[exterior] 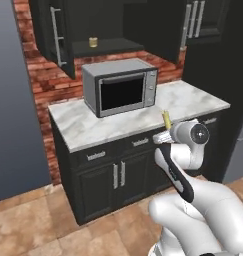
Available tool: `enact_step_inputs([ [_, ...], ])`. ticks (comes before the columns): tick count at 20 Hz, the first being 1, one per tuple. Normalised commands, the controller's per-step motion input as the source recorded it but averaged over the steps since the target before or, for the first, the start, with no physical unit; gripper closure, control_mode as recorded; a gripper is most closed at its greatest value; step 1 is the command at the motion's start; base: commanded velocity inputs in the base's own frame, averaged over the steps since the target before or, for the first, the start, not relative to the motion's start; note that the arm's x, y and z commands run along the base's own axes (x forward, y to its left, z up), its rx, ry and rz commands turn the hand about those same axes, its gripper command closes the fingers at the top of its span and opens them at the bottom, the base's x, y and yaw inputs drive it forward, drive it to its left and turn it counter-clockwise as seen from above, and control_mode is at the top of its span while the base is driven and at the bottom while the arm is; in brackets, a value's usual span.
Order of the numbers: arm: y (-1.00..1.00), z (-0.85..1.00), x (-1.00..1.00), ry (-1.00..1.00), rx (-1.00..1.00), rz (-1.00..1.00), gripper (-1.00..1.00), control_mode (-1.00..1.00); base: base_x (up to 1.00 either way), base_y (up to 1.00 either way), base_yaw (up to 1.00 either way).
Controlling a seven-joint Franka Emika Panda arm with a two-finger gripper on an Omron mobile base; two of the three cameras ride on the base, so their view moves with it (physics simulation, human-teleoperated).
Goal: Pick the candle and candle from the dining table and place them in the open cabinet. Close the cabinet after placing the objects.
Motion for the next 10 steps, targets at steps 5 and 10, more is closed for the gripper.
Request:
enact_step_inputs([
  [5, 0.00, 0.00, 0.00, 0.00, 0.00, 0.00, 1.00, 1.00, 0.72, -0.35, 0.25],
  [10, 0.00, 0.00, 0.00, 0.00, 0.00, 0.00, 1.00, 1.00, 0.68, -0.21, 0.26],
])
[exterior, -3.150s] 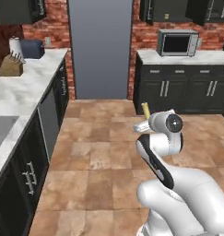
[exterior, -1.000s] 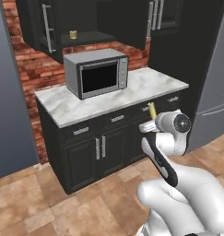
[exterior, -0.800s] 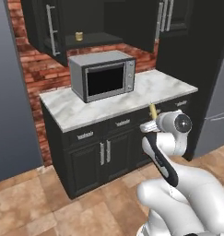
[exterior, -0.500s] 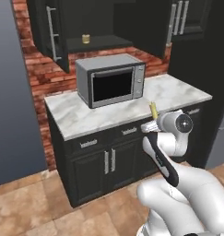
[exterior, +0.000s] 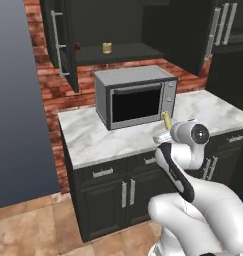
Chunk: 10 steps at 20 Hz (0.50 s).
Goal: Pick the candle and candle from the dining table and place them in the open cabinet. Close the cabinet after placing the objects.
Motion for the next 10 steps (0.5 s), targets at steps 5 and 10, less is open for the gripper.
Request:
enact_step_inputs([
  [5, 0.00, 0.00, 0.00, 0.00, 0.00, 0.00, 1.00, 1.00, 0.54, -0.10, 0.29],
  [10, 0.00, 0.00, 0.00, 0.00, 0.00, 0.00, 1.00, 1.00, 0.42, -0.20, 0.30],
])
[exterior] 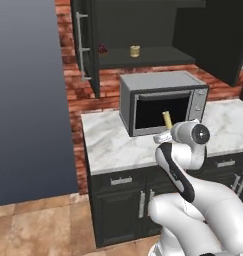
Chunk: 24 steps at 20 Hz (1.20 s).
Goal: Pick the candle and candle from the dining table and place them in the open cabinet. Close the cabinet after placing the objects.
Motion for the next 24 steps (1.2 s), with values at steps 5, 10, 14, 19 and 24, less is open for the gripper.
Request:
enact_step_inputs([
  [5, 0.00, 0.00, 0.00, 0.00, 0.00, 0.00, 1.00, 1.00, 0.26, -0.35, 0.23],
  [10, 0.00, 0.00, 0.00, 0.00, 0.00, 0.00, 1.00, 1.00, 0.01, -0.69, 0.17],
  [14, 0.00, 0.00, 0.00, 0.00, 0.00, 0.00, 1.00, 1.00, 0.06, -0.45, 0.08],
  [19, 0.00, 0.00, 0.00, 0.00, 0.00, 0.00, 1.00, 1.00, 0.19, -0.02, 0.00],
  [24, 0.00, 0.00, 0.00, 0.00, 0.00, 0.00, 1.00, 1.00, 0.12, 0.23, 0.00],
])
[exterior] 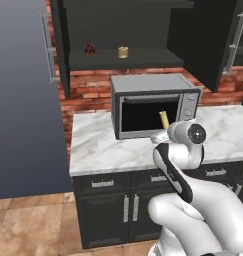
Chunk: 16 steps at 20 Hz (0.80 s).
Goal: Pick the candle and candle from the dining table and place them in the open cabinet. Close the cabinet after placing the objects.
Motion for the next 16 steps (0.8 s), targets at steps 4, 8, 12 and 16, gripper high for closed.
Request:
enact_step_inputs([
  [4, 0.00, 0.00, 0.00, 0.00, 0.00, 0.00, 1.00, 1.00, 0.17, 0.36, 0.00],
  [8, 0.00, 0.00, 0.00, 0.00, 0.00, 0.00, 1.00, 1.00, 0.28, 0.12, 0.00],
  [12, 0.00, 0.00, 0.00, 0.00, 0.00, 0.00, 1.00, 1.00, 0.47, 0.00, 0.00],
  [16, 0.00, 0.00, 0.00, 0.00, 0.00, 0.00, 1.00, 1.00, 0.69, 0.00, 0.00],
])
